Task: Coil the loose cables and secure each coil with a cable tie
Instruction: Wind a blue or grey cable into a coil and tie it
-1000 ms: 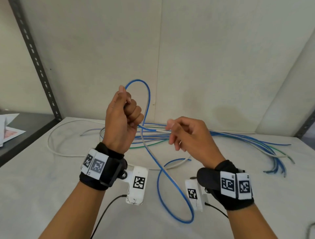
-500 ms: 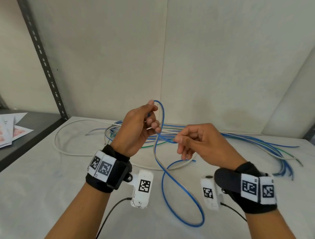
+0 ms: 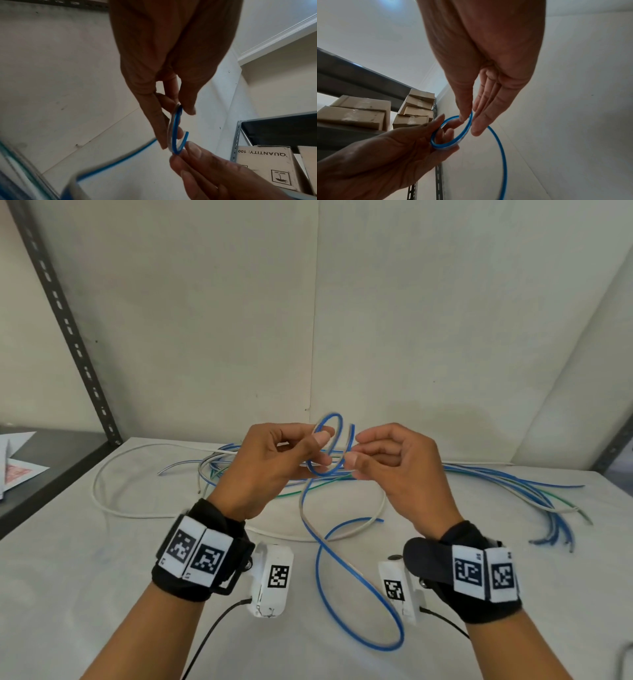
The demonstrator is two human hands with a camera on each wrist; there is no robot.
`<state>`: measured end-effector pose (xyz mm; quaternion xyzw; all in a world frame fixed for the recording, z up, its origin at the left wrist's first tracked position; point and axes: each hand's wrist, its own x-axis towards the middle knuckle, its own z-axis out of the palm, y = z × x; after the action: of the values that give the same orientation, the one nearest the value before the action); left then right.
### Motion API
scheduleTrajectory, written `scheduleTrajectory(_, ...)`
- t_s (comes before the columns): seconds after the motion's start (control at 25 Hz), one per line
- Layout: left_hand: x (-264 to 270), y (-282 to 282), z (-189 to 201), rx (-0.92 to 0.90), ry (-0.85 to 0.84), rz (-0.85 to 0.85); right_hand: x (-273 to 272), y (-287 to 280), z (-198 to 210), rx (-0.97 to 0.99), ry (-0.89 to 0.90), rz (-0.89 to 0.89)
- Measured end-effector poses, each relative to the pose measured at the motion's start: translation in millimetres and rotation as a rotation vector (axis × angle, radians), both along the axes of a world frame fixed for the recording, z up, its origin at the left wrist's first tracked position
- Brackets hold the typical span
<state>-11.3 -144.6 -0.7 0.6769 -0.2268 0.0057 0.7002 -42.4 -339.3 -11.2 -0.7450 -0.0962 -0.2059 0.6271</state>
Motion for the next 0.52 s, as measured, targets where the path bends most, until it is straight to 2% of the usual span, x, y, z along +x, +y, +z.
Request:
scheduleTrajectory(0.2,-3.3,5.2,4.2,-0.009,-0.027,0.025,-3.2,10.5,-1.4,-0.042,-0.094,-0.064)
scheduleTrajectory(0.4,-4.0,3.7,5.2,-0.010,-0.024,0.037,-5.3,20.5,-5.7,-0.239,-0.218,-0.162)
scheduleTrajectory(0.52,-4.7,1.7,3.5,0.007,-0.027,0.026,-4.7,20.2,-9.3,-0.374,-0.358,-0.249)
